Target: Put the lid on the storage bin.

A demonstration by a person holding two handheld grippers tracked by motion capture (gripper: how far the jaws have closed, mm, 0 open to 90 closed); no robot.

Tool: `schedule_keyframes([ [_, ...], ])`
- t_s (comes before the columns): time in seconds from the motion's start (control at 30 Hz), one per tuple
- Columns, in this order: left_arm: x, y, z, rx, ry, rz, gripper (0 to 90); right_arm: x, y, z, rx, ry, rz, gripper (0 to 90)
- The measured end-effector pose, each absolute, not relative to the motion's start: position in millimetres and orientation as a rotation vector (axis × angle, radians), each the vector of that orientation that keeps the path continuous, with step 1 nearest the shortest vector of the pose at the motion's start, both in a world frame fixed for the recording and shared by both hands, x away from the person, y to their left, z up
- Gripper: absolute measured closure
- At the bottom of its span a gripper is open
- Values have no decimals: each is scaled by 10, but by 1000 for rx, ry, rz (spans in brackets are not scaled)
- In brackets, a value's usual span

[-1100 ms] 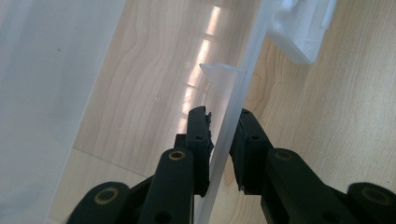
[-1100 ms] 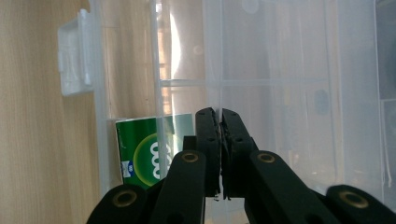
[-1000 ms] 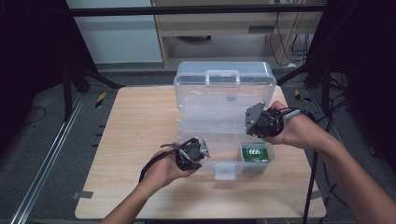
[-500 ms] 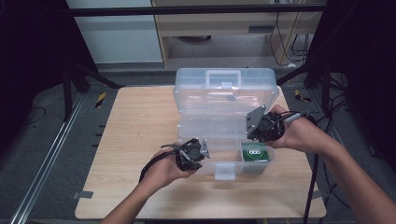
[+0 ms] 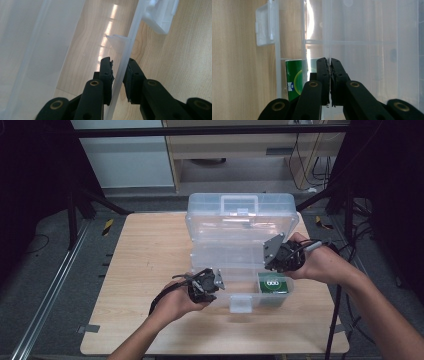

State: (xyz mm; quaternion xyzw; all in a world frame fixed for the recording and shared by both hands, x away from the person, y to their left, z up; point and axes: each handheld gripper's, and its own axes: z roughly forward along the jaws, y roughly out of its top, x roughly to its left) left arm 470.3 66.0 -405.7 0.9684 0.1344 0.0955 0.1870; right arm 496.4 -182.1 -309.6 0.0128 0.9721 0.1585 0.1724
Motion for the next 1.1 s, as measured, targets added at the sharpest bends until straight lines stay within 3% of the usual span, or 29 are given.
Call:
schedule_keyframes([
  [0.17,4690,656,-4061,2721,400,268,774,4944,-1829,-3115,32,2764,449,871],
  [0.2,4747,657,-4043,2743,289,301,773,4944,-1829,-3116,29,2765,448,870],
  [0.37,4727,657,-4042,2739,290,324,760,4949,-1831,-3114,32,2761,453,868],
  [0.6,4560,743,-3786,2633,294,346,607,4937,-1845,-3116,22,2756,450,866],
  [0.7,4472,798,-3619,2581,283,325,602,4935,-1847,-3118,21,2754,453,864],
  [0.9,4416,969,-3268,2513,277,279,682,4924,-1851,-3126,17,2752,454,861],
  [1.1,4729,1383,-2918,2391,465,248,771,4913,-1852,-3133,14,2748,453,858],
])
